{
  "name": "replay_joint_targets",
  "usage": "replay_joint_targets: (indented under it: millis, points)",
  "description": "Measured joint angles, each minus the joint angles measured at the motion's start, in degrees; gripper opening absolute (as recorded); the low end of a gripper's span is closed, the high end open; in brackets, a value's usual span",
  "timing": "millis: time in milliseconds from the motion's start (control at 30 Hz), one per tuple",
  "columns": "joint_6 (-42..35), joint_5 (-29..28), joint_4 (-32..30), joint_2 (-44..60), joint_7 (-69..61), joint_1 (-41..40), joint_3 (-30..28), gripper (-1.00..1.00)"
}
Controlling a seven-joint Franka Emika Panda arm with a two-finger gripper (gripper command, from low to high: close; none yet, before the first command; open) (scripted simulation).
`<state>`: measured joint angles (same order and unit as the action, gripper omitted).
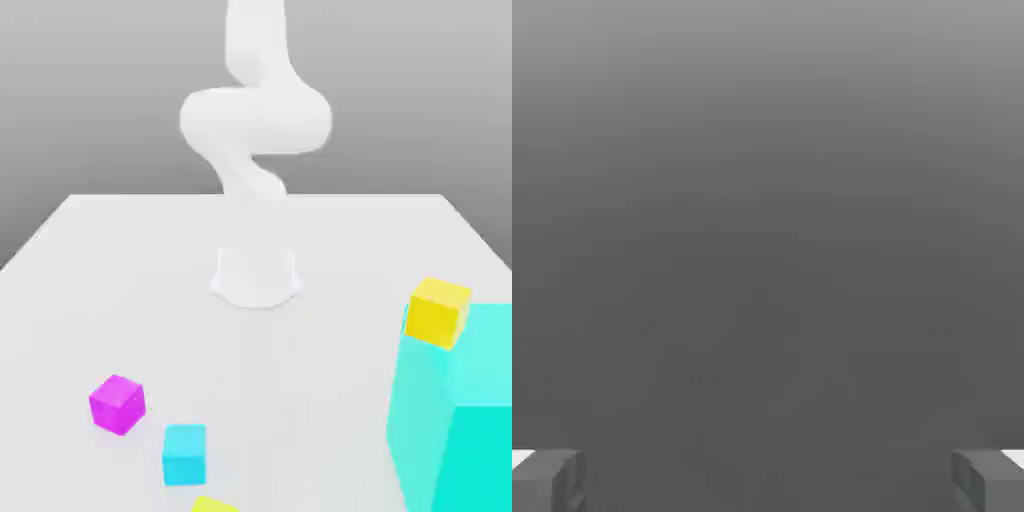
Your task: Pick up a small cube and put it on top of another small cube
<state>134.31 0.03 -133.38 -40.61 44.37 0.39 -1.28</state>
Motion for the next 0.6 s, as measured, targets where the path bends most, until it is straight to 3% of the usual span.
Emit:
replay_joint_targets:
  millis: [600]
  points:
    - [18.14, 3.54, -11.52, 37.75, -13.13, 0.12, -7.60, 0.00]
